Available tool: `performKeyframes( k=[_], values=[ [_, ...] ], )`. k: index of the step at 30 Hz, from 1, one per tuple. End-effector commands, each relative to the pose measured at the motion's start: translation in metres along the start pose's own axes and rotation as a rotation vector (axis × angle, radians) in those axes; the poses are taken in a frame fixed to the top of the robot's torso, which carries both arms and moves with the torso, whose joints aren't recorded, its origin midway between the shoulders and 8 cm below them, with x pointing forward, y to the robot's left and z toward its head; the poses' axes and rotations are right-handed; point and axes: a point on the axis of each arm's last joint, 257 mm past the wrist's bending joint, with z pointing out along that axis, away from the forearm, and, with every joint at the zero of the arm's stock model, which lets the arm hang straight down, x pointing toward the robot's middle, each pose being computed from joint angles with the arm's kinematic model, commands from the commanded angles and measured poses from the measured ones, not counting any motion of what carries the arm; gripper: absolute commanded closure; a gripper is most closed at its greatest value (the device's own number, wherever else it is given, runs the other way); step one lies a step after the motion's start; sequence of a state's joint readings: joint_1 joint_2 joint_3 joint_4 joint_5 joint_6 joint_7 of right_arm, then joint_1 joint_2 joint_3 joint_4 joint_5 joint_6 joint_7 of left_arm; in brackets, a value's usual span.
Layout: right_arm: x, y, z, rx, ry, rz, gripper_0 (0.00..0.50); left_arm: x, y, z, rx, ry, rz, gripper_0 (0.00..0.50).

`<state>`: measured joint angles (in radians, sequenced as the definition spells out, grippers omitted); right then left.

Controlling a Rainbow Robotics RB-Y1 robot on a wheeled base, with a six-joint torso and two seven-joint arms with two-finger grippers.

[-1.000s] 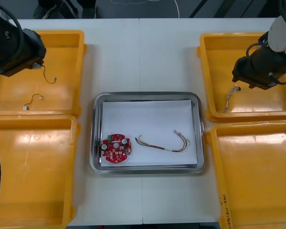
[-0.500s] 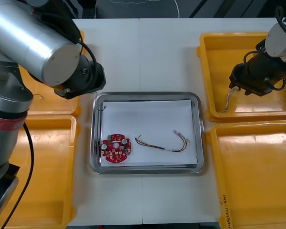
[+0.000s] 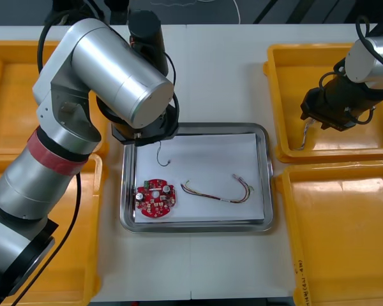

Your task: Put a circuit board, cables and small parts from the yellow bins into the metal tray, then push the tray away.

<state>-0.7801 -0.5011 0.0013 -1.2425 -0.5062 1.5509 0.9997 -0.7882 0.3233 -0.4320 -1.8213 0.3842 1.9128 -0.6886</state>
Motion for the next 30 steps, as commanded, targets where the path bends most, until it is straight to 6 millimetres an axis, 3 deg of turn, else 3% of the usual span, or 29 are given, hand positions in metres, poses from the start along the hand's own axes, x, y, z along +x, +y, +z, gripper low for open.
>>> performKeyframes(
  k=[1, 16, 30],
  values=[
    [0.0, 0.034, -0.006, -0.042, -0.005, 0.017, 0.0, -0.004, -0.015, -0.003, -0.003, 0.001, -0.014, 0.5],
    [0.012, 0.037, 0.006, -0.035, 0.022, 0.029, 0.0, -0.011, -0.023, 0.033, 0.049, 0.02, -0.003, 0.5],
    [0.018, 0.042, 0.013, -0.053, 0.038, 0.037, 0.0, 0.012, -0.017, 0.063, 0.077, 0.04, 0.02, 0.5]
  ],
)
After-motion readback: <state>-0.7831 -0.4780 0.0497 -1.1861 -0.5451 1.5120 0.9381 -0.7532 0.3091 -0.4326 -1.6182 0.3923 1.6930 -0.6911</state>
